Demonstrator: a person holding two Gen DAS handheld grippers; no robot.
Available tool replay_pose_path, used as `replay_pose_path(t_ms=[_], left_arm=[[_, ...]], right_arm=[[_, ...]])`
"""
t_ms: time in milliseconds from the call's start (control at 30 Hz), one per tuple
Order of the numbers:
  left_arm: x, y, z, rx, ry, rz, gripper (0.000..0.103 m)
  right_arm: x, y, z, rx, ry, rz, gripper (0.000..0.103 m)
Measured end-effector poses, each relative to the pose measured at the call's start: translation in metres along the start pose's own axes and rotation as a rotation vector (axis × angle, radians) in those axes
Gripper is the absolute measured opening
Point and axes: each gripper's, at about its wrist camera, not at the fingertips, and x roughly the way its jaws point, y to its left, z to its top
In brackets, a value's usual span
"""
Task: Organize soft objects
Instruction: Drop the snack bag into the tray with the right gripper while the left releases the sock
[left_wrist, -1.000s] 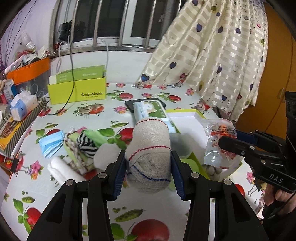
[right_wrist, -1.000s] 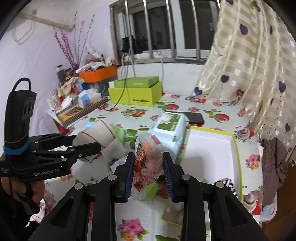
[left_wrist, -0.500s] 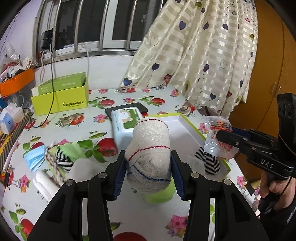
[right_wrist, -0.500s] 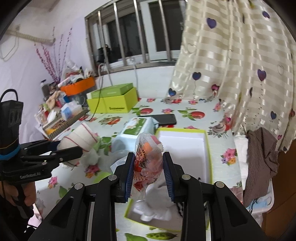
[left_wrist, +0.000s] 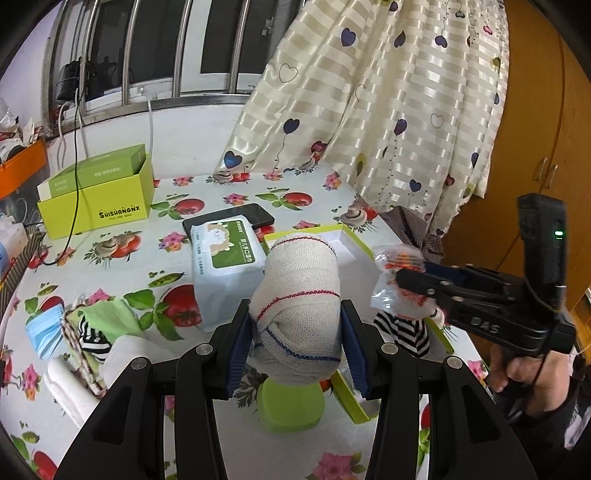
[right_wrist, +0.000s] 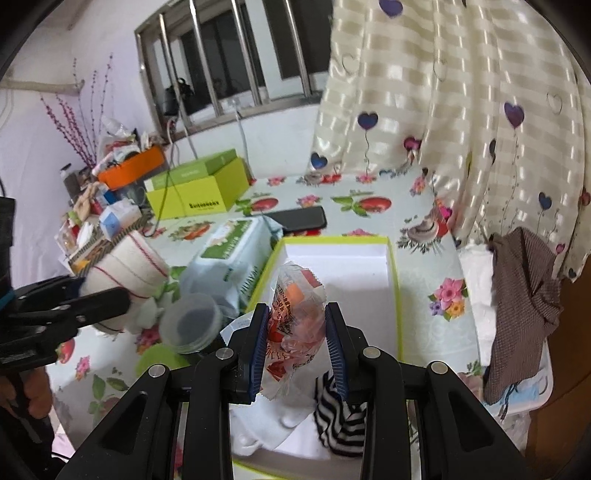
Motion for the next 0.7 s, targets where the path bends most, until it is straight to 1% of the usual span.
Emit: replay_pose_path(t_ms=[200, 300, 433, 467, 533, 600, 700], left_arm=[[0.014, -0.003, 0.003, 0.003, 0.021, 0.002, 0.047], [0.022, -0.006, 0.005, 0.006, 0.032, 0.001, 0.047], [0.033, -0.012, 0.007, 0.011, 0.049, -0.004, 0.047], [0.035, -0.014, 0.007, 0.013, 0.054, -0.005, 0.047], [0.040, -0.017, 0.007, 0.014, 0.063, -0.008, 0.047], [0.045, -0.020, 0.008, 0.018, 0.073, -0.009, 0.047], [0.051, -0.026, 0.008, 0.023, 0.085, -0.011, 0.047]], right_arm=[[0.035, -0.018, -0.005, 0.026, 0.066, -0.013, 0.029], [0.046, -0.025, -0.007, 0.037, 0.087, -0.021, 0.029], [0.058, -0.032, -0.013, 0.040, 0.122, -0.053, 0.031], [0.060, -0.034, -0.014, 0.045, 0.128, -0.057, 0.033], [0.063, -0.038, -0.016, 0.057, 0.143, -0.067, 0.041], [0.060, -0.040, -0.017, 0.062, 0.134, -0.073, 0.051], [0.047, -0.040, -0.014, 0.062, 0.095, -0.076, 0.053]])
